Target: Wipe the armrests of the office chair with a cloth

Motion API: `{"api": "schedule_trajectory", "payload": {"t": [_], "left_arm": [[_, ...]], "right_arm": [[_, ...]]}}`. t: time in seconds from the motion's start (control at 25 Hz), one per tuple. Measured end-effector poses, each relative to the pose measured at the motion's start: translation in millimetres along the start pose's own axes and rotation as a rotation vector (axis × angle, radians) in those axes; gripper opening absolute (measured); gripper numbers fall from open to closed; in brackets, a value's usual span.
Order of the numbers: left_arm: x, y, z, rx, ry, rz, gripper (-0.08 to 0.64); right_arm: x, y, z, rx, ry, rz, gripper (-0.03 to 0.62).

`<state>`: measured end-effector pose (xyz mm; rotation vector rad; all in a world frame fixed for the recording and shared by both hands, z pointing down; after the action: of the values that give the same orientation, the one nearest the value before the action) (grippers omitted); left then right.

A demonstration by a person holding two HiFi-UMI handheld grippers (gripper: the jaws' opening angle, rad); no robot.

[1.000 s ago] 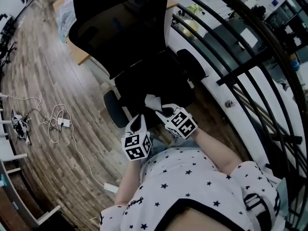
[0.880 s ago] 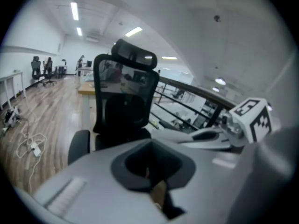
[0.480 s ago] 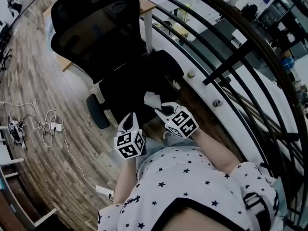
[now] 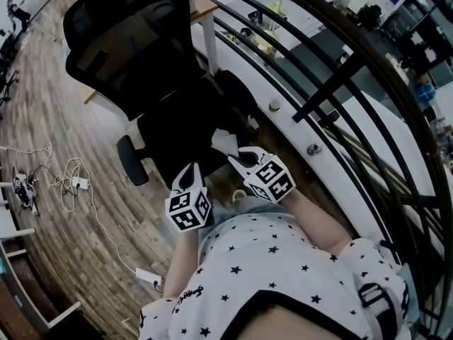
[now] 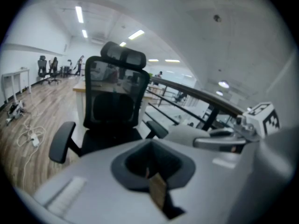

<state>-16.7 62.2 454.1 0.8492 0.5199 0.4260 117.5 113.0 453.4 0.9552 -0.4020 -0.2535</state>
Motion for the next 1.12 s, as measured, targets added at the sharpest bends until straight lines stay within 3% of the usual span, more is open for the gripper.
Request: {"api": "schedule_trajectory", "payload": {"t": [0.6,1.12], "left_arm": [[9,-1,12,-0.029,0.023,0.009,0.006],[9,-19,62,-0.059,0.062,-0.001,0.006]], "right_arm": [[33,-3,-9,0.01,0.068,0.049,0.031],[81,-17,12,-0.02,0.111,0.047,0.031]]}}
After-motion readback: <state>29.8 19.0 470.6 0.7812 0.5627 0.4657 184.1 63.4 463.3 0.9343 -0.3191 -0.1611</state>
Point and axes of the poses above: the fingertips, and each gripper's own axes: z forward along the fingers, x to its right, y out of its underside, the point moved 4 cm from there along -z, backward along the fingers, and after that the axes turned 2 degrees about -y, right-handed, at the moved point
